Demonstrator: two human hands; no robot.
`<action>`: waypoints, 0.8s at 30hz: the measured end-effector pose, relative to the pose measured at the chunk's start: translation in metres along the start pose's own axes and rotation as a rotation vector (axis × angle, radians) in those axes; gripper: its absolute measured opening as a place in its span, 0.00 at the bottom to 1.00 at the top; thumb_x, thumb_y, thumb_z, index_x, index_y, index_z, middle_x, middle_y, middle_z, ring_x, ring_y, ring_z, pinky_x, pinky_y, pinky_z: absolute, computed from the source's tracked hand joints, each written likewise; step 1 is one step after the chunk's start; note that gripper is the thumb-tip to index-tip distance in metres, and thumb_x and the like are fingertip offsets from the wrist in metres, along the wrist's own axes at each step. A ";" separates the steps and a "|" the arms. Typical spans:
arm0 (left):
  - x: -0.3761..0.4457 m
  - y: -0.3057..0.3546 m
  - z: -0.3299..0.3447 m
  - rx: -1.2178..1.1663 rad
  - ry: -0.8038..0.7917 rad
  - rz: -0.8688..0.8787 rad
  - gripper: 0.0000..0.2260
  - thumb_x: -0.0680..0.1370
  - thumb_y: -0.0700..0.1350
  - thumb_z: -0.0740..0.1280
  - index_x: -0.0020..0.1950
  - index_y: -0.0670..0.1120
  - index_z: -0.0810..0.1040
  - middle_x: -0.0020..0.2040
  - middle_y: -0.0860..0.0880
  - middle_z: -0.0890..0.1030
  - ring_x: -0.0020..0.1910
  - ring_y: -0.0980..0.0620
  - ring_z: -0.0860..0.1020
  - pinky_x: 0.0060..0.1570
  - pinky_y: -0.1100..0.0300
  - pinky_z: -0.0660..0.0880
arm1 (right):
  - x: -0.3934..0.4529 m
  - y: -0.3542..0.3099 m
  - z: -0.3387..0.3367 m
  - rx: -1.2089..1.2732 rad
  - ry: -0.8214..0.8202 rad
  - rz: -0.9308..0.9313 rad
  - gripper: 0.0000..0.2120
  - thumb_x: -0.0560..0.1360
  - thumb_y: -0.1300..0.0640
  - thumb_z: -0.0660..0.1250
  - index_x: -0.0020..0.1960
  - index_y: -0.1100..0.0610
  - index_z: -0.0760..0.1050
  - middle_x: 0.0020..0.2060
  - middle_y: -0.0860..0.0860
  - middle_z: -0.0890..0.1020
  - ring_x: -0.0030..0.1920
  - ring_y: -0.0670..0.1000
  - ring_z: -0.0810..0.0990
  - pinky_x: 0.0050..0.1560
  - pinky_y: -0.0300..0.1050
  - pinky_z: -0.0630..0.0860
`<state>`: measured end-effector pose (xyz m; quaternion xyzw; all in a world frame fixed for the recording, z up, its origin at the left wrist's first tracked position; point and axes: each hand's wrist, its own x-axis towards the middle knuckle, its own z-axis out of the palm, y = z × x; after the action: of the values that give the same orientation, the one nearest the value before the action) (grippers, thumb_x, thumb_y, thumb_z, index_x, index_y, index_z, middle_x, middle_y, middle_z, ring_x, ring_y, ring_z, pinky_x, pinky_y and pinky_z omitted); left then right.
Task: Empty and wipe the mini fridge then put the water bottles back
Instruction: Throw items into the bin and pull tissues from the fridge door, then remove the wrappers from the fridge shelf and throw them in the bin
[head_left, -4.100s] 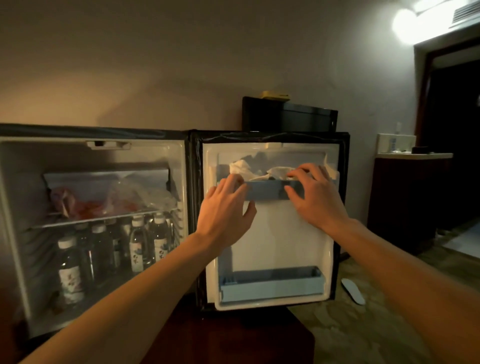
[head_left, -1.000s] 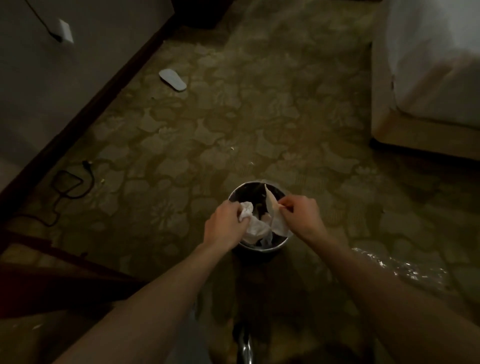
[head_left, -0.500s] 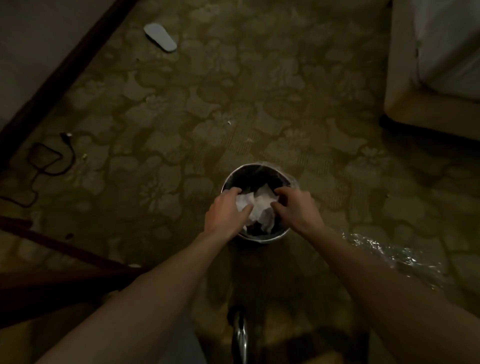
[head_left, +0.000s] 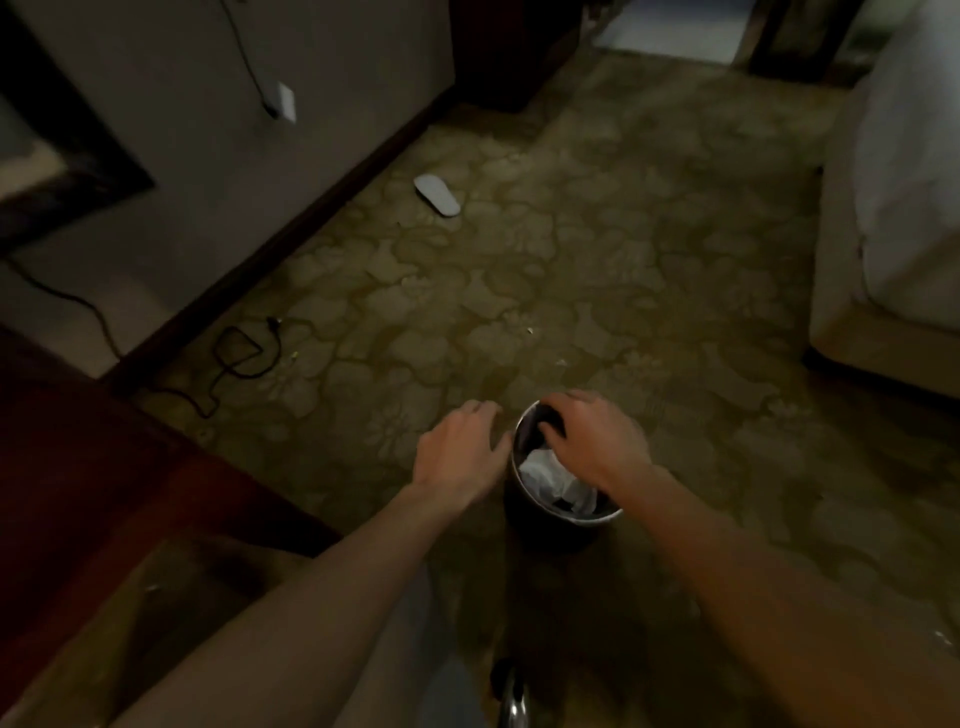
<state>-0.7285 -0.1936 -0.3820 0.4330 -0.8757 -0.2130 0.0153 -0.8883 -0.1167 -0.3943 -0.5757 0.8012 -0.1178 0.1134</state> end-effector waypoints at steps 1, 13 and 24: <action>-0.009 -0.003 -0.012 0.015 0.030 -0.006 0.18 0.81 0.55 0.61 0.70 0.51 0.71 0.66 0.51 0.74 0.63 0.50 0.74 0.60 0.51 0.74 | -0.002 -0.012 -0.007 -0.004 0.011 -0.031 0.16 0.79 0.51 0.62 0.65 0.53 0.74 0.59 0.51 0.78 0.58 0.52 0.76 0.55 0.48 0.75; -0.149 -0.048 -0.172 0.109 0.441 -0.104 0.13 0.80 0.55 0.60 0.61 0.52 0.73 0.58 0.54 0.75 0.59 0.52 0.75 0.52 0.53 0.74 | -0.023 -0.209 -0.107 -0.028 0.235 -0.480 0.17 0.75 0.46 0.65 0.61 0.52 0.73 0.55 0.50 0.77 0.58 0.52 0.74 0.54 0.51 0.75; -0.324 -0.146 -0.296 0.239 0.757 -0.356 0.12 0.81 0.55 0.60 0.60 0.51 0.74 0.57 0.53 0.76 0.57 0.50 0.76 0.49 0.52 0.73 | -0.072 -0.437 -0.138 0.142 0.412 -0.879 0.12 0.77 0.47 0.64 0.56 0.52 0.75 0.50 0.48 0.79 0.53 0.50 0.77 0.50 0.46 0.76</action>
<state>-0.3539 -0.1308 -0.1187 0.6238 -0.7385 0.0644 0.2479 -0.5181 -0.1760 -0.1206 -0.8149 0.4781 -0.3202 -0.0688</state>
